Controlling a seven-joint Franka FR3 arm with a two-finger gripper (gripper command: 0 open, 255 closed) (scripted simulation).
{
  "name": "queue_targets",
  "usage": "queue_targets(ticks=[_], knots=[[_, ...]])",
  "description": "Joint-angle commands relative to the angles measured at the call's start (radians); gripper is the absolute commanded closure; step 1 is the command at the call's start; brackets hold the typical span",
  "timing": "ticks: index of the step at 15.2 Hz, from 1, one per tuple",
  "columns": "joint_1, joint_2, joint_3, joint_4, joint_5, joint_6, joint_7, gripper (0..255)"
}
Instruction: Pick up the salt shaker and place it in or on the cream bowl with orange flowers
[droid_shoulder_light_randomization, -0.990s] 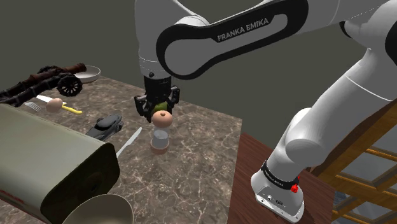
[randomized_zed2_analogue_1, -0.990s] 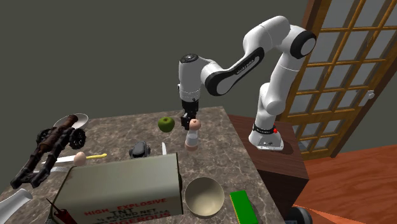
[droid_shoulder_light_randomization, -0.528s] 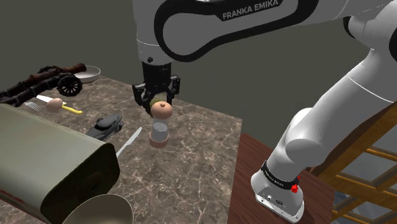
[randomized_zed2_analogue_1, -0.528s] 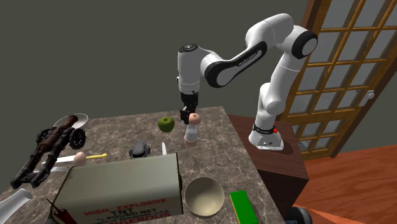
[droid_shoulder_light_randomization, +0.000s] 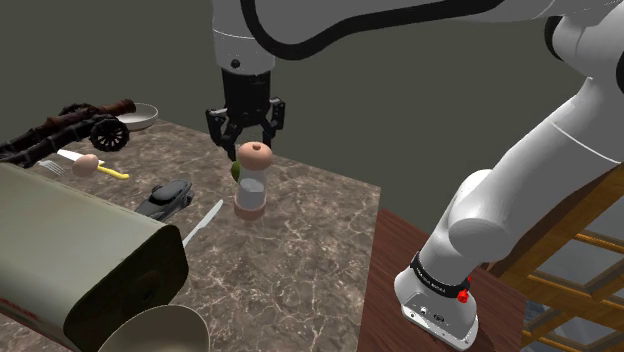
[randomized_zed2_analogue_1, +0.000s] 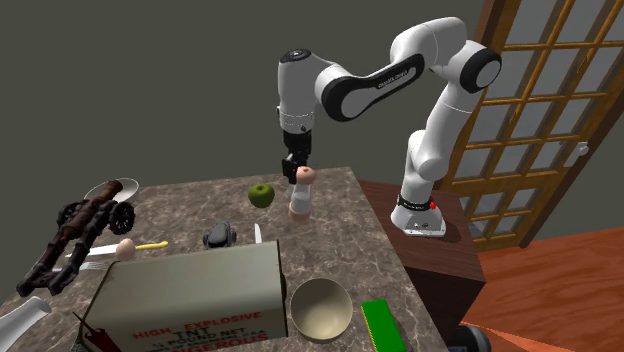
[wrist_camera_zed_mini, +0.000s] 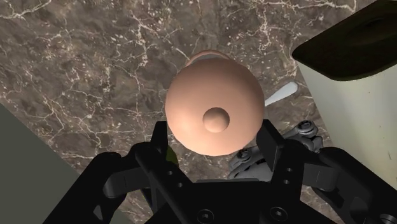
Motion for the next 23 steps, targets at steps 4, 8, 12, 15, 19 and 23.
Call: queue_targets(ticks=[4, 8, 12, 15, 19, 23], knots=[[-0.002, -0.006, -0.005, 0.062, 0.001, -0.068, -0.006, 255], [0.005, 0.005, 0.01, 0.115, -0.001, -0.112, 0.019, 255], [0.037, 0.06, 0.08, 0.205, -0.015, -0.155, 0.128, 255], [0.063, 0.118, 0.135, 0.286, -0.04, -0.19, 0.216, 255], [0.111, 0.222, 0.21, 0.416, -0.097, -0.245, 0.343, 255], [0.191, 0.36, 0.275, 0.578, -0.187, -0.317, 0.48, 255]])
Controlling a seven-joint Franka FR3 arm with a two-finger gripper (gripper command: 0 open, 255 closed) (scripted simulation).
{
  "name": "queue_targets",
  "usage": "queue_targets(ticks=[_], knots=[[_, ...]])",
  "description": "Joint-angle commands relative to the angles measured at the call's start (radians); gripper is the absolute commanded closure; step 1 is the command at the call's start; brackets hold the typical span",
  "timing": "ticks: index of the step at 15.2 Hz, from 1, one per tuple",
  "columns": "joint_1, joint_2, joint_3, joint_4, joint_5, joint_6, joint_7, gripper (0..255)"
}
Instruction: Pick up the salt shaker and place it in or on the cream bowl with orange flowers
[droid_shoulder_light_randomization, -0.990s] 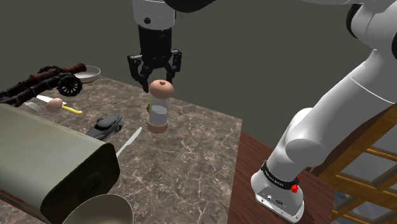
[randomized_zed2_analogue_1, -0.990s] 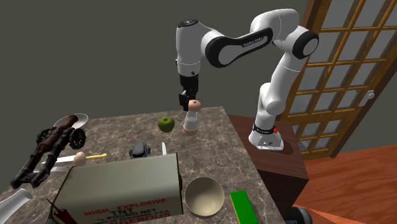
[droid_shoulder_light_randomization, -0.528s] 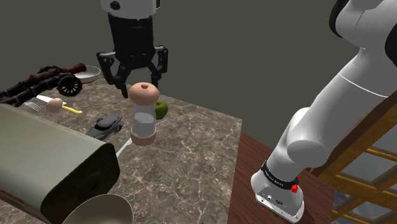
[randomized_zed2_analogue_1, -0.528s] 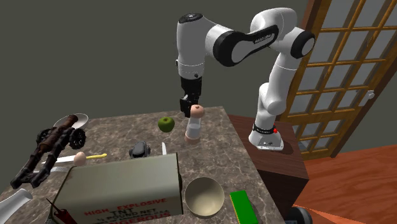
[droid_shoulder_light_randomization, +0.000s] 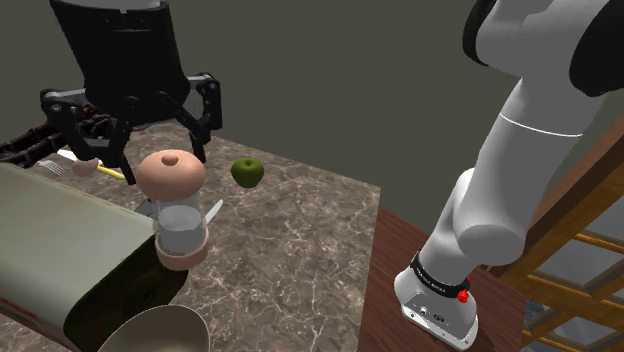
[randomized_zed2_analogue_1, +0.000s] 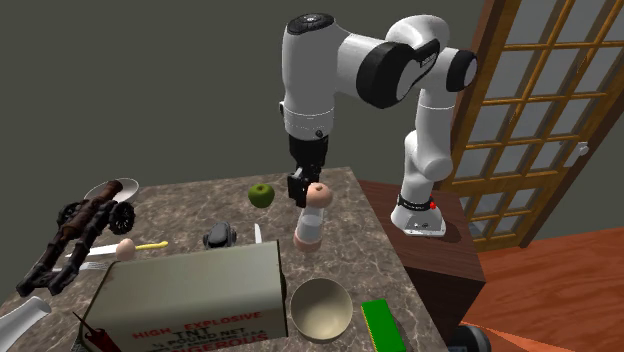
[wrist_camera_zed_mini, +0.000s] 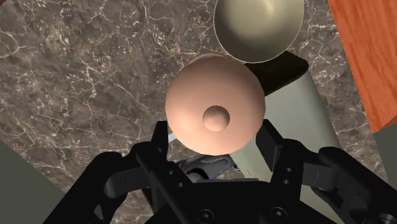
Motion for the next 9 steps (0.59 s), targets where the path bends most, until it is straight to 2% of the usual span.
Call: queue_targets(ticks=[1, 5, 7, 9], knots=[[0.05, 0.081, 0.027, 0.104, -0.056, -0.052, 0.07, 255], [0.206, 0.256, 0.051, 0.33, -0.18, -0.16, 0.193, 255], [0.325, 0.365, 0.046, 0.497, -0.257, -0.239, 0.243, 255], [0.305, 0.343, 0.041, 0.437, -0.237, -0.198, 0.243, 255]])
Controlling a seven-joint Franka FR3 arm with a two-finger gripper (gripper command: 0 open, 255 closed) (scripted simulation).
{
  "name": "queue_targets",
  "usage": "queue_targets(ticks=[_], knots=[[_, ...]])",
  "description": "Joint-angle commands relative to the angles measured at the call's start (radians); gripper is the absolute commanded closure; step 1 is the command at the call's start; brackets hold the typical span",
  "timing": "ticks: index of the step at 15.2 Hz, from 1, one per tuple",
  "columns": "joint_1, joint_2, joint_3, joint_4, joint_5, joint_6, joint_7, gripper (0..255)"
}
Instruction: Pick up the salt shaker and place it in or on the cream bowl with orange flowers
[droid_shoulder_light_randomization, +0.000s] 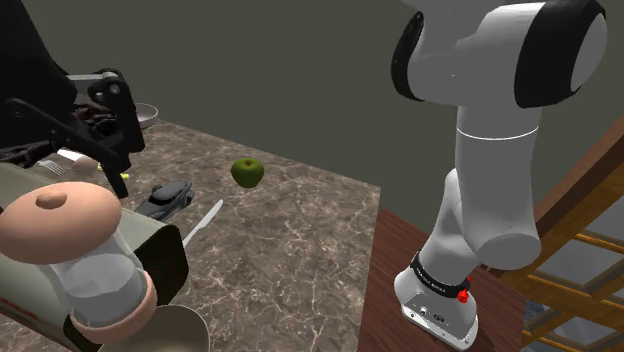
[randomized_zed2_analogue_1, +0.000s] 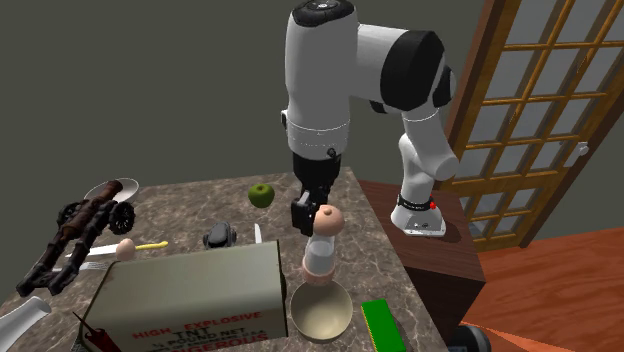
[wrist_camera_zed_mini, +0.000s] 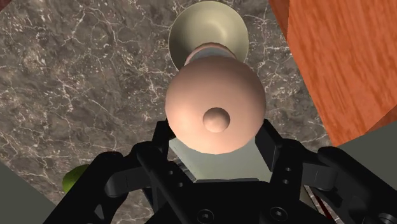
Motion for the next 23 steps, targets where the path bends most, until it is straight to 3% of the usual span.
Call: queue_targets(ticks=[1, 11, 23], knots=[[-0.005, -0.003, 0.001, -0.028, 0.003, 0.024, 0.008, 255], [-0.081, -0.06, 0.009, -0.249, 0.044, 0.192, 0.012, 255], [-0.121, -0.077, 0.006, -0.436, 0.052, 0.362, 0.025, 255]])
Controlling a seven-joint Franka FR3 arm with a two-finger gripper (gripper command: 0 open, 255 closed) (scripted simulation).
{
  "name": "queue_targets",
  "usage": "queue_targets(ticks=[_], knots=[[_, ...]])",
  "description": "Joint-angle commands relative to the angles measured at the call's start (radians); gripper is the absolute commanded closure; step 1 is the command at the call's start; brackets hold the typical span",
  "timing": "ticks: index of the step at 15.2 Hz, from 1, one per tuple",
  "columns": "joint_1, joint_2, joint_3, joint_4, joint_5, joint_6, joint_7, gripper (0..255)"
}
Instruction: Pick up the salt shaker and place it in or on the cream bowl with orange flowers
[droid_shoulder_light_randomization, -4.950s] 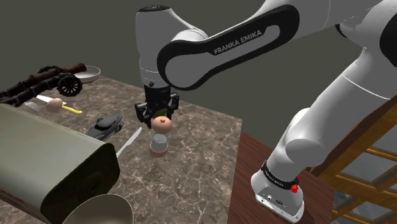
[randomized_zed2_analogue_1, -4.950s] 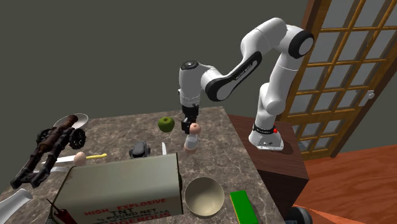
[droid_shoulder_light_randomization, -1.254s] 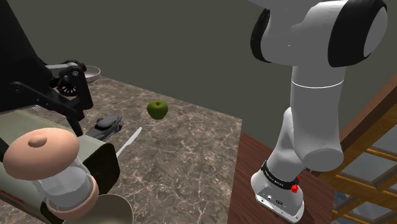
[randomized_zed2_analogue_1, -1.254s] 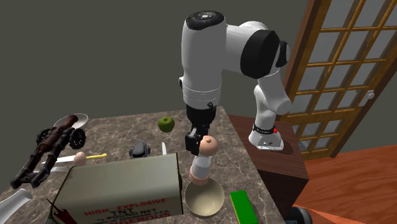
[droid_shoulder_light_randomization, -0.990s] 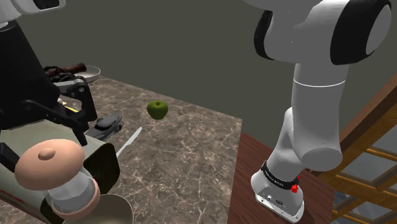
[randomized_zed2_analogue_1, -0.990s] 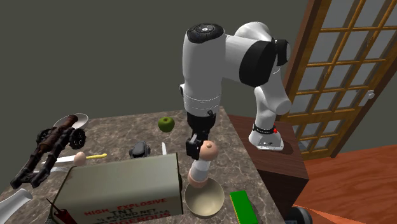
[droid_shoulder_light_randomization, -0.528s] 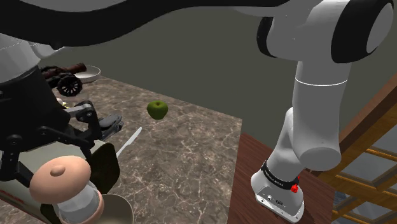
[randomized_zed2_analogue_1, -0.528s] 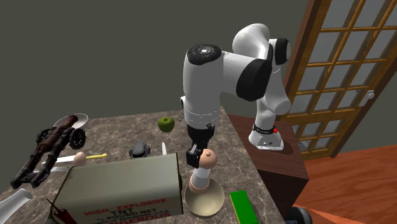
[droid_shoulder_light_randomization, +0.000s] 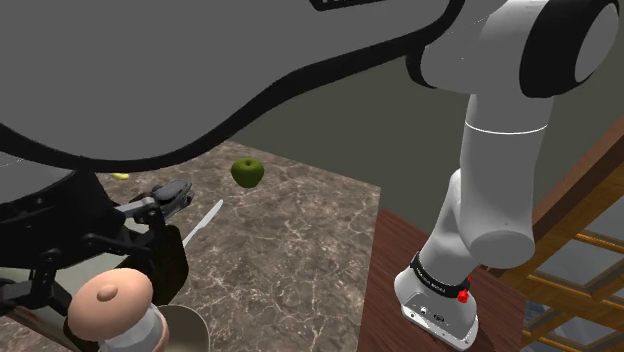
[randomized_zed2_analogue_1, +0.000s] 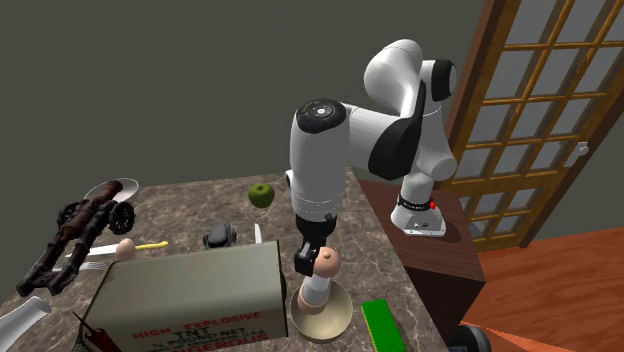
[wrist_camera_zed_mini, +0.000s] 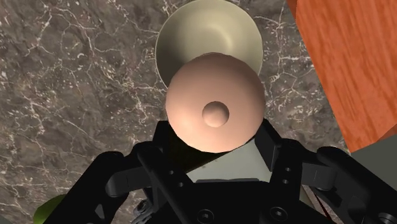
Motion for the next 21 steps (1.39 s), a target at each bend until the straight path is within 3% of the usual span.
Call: queue_targets(ticks=[1, 9, 10, 15, 19, 21], knots=[[-0.002, 0.003, -0.002, -0.026, -0.003, 0.028, 0.004, 255], [-0.003, 0.004, -0.002, -0.033, -0.004, 0.035, 0.005, 255], [-0.003, 0.004, -0.002, -0.033, -0.004, 0.035, 0.005, 0], [-0.003, 0.004, -0.002, -0.033, -0.004, 0.035, 0.005, 0], [0.032, 0.019, 0.002, 0.116, -0.01, -0.099, 0.0, 0], [0.032, 0.019, 0.001, 0.116, -0.01, -0.099, 0.0, 0]])
